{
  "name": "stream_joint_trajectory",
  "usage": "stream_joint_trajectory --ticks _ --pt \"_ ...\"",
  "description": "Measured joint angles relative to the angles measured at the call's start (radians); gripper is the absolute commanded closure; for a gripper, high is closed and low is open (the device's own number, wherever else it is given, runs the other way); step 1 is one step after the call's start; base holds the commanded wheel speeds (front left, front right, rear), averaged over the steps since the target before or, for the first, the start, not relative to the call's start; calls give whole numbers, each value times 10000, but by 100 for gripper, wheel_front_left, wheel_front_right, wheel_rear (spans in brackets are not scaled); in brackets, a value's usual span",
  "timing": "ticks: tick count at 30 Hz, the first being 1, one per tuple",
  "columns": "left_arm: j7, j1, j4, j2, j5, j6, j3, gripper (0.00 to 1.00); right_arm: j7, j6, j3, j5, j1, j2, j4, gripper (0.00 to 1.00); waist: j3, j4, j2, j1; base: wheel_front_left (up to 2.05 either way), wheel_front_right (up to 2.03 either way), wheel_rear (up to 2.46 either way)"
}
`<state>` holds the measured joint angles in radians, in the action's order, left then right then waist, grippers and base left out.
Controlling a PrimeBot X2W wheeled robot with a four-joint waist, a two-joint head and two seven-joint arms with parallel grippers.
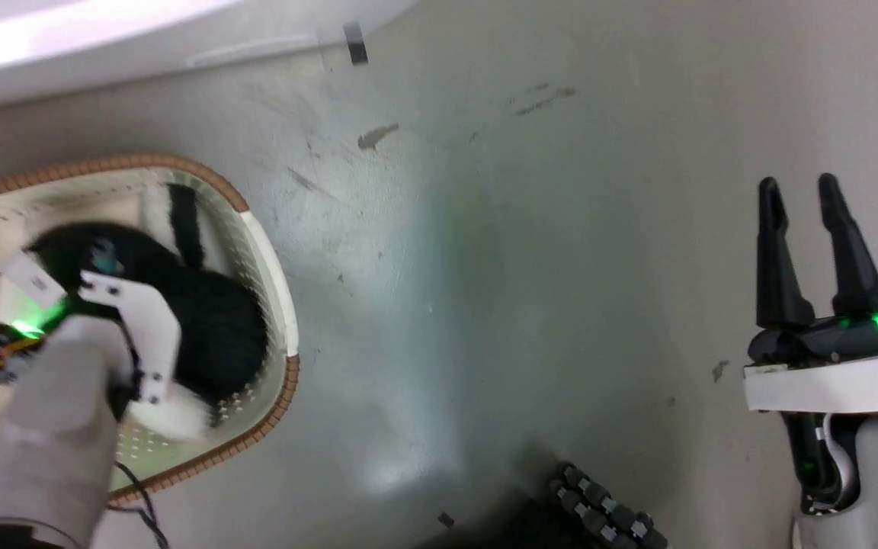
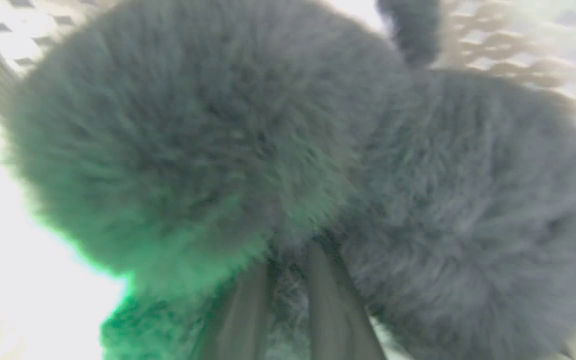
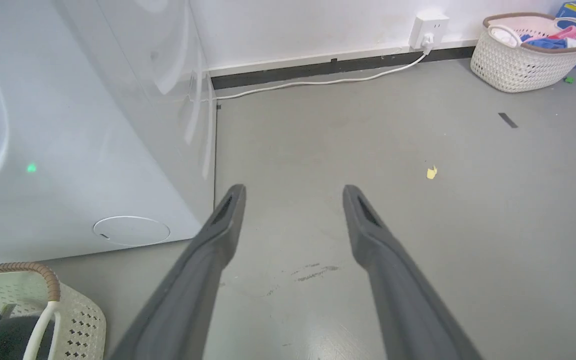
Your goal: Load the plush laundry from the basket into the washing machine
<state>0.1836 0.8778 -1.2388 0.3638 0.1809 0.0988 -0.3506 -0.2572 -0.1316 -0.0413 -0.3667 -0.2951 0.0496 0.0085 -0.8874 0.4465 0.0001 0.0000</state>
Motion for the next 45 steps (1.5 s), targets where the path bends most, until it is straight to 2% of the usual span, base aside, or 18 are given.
stream_joint_trajectory --ticks 2,3,4,5,6,9,12,17,19,20,23,29,34,35,41,45 --pt "-366 -206 -35 -247 107 -2 40 100 0 0 -201 274 32 2 -2 0 295 -85 0 1 0 0 0" --pt "-771 -456 -59 -560 336 -2 125 100 0 0 -345 564 135 2 -15 0 670 -233 0 1 0 0 0" --pt "-771 -456 -59 -560 336 -2 125 100 0 0 -345 564 135 2 -15 0 670 -233 0 1 0 0 0" --pt "-1277 -757 -63 -917 556 29 207 100 -2 0 -485 840 340 0 -27 0 1119 -438 -1 1 0 0 0" --pt "-1277 -757 -63 -917 556 29 207 100 -2 0 -485 840 340 0 -27 0 1119 -438 -1 1 0 0 0" --pt "-1923 -1357 -125 -1396 786 100 299 100 0 0 -644 1162 667 2 -27 0 1926 -835 0 1 0 0 0" --pt "-3095 -1996 -121 -1749 1053 161 366 100 0 0 -813 1473 1096 2 -38 0 3029 -1361 -1 0 0 0 0" --pt "-3992 -2452 -19 -1956 1221 184 408 100 -2 0 -840 1697 1476 2 -42 0 4100 -1900 -1 0 0 0 0" --pt "-4326 -3219 635 -1996 1310 182 506 100 -2 0 -832 1781 1912 0 -44 0 5302 -2518 -1 -1 0 0 0" --pt "-4326 -3219 635 -1996 1310 182 506 100 -2 0 -832 1781 1912 0 -44 0 5302 -2518 -1 -1 0 0 0" --pt "-4326 -3855 1962 -1960 1310 46 773 100 -2 0 -853 1818 2137 0 -38 0 5941 -2819 -1 -2 0 0 0" --pt "-4383 -5389 5545 -1941 1166 -318 1557 100 -2 0 -849 1825 2559 0 -15 0 6963 -3245 -1 -3 0 0 0" --pt "-4385 -6451 8299 -2079 767 -466 2165 100 -2 0 -825 1825 2703 0 -48 0 7380 -3409 -1 -3 0 0 0" --pt "-4387 -6636 9202 -2167 581 -487 2353 100 -2 0 -817 1824 2709 0 -82 0 7352 -3413 -1 -3 0 0 0" --pt "-4397 -6645 10548 -2215 422 -435 2663 100 -2 0 -752 1789 2692 0 -209 0 6981 -3332 -1 -1 0 0 0" --pt "-4318 -6044 10725 -2117 560 -326 2757 100 -2 2 -652 1716 2455 0 -267 0 6421 -3215 -1 0 0 0 0"
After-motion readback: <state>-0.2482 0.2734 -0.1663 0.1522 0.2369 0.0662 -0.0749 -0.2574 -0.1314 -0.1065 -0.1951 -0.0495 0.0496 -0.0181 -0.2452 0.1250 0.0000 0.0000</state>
